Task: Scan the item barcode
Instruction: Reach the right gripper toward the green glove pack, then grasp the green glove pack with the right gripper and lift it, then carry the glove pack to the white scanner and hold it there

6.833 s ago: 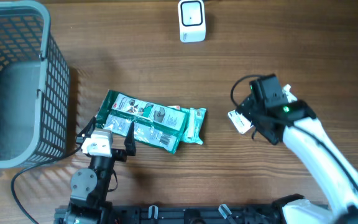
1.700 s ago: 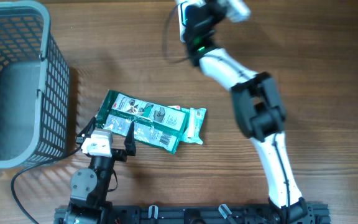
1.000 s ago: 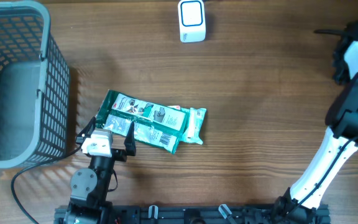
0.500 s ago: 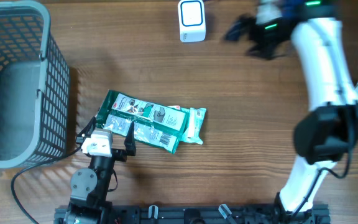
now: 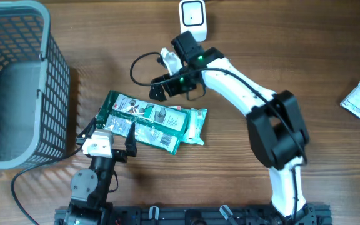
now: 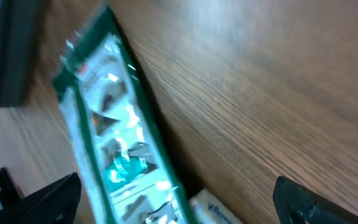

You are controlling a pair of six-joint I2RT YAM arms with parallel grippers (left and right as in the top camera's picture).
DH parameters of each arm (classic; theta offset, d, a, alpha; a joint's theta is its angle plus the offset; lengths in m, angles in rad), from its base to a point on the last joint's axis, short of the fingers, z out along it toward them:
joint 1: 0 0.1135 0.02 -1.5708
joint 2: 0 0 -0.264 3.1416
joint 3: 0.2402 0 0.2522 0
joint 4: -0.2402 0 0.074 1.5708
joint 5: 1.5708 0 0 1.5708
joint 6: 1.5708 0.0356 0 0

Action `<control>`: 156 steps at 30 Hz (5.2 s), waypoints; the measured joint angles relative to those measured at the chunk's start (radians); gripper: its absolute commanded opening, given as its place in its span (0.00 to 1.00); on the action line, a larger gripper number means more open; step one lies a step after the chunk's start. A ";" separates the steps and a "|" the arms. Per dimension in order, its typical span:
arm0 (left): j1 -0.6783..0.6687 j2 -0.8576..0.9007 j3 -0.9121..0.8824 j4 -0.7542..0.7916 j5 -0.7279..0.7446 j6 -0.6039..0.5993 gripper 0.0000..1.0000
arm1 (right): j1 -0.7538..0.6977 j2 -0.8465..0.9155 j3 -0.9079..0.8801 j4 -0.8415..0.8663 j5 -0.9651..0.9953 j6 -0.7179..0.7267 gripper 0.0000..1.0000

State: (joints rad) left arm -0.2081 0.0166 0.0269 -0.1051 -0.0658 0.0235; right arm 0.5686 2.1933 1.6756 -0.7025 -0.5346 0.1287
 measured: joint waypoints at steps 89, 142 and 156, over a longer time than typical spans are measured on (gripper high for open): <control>0.000 0.000 0.000 0.000 0.000 0.000 1.00 | -0.195 -0.007 0.036 -0.532 -0.721 0.953 0.04; 0.000 0.005 0.000 0.000 0.000 0.000 1.00 | -0.141 -0.094 0.036 0.951 0.853 -0.384 0.05; 0.000 0.005 0.000 0.000 0.000 0.000 1.00 | 0.024 0.259 0.036 1.434 1.111 -0.932 0.05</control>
State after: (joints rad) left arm -0.2081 0.0216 0.0269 -0.1047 -0.0658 0.0235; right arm 0.5926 2.4527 1.7119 0.7319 0.5766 -0.8028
